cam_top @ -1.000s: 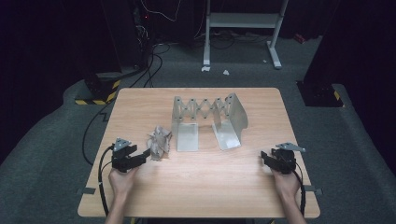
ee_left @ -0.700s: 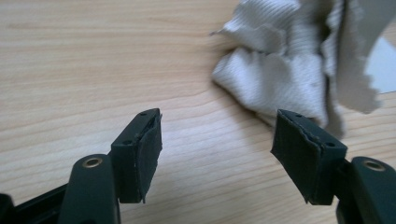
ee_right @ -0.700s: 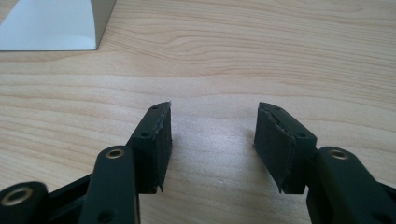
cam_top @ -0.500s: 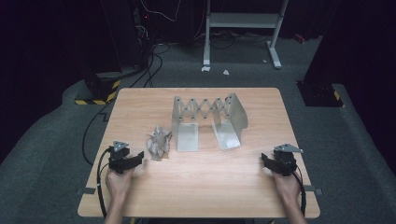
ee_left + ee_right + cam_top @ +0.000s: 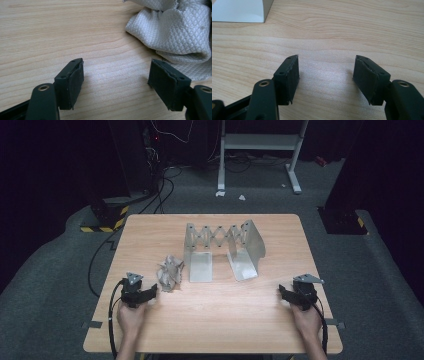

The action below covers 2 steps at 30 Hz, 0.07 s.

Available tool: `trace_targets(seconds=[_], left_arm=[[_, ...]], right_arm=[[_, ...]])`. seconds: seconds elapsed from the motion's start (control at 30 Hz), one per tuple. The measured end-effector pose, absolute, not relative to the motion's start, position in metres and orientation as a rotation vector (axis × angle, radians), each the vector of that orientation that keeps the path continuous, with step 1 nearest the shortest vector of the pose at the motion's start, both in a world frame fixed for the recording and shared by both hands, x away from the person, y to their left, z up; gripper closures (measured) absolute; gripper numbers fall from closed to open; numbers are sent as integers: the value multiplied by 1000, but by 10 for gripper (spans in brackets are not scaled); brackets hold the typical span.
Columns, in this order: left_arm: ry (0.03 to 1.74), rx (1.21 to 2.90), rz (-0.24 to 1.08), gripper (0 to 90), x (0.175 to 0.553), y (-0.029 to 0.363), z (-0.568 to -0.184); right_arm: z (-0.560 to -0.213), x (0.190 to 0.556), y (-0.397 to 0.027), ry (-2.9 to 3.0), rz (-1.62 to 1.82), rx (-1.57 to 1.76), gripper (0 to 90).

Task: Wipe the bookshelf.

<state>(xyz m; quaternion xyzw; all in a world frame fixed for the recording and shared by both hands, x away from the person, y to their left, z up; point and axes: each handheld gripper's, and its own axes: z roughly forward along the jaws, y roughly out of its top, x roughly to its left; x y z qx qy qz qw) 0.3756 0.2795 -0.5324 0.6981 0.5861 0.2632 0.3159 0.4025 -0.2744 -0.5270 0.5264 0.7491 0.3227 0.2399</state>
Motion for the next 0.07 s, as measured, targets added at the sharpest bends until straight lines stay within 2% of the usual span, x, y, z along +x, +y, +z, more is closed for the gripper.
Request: trace_targets(seconds=[0.07], left_arm=[[1544,1839,693,284,376,280,-532]], right_arm=[[-527,402,-274,2050,883,1441,374]])
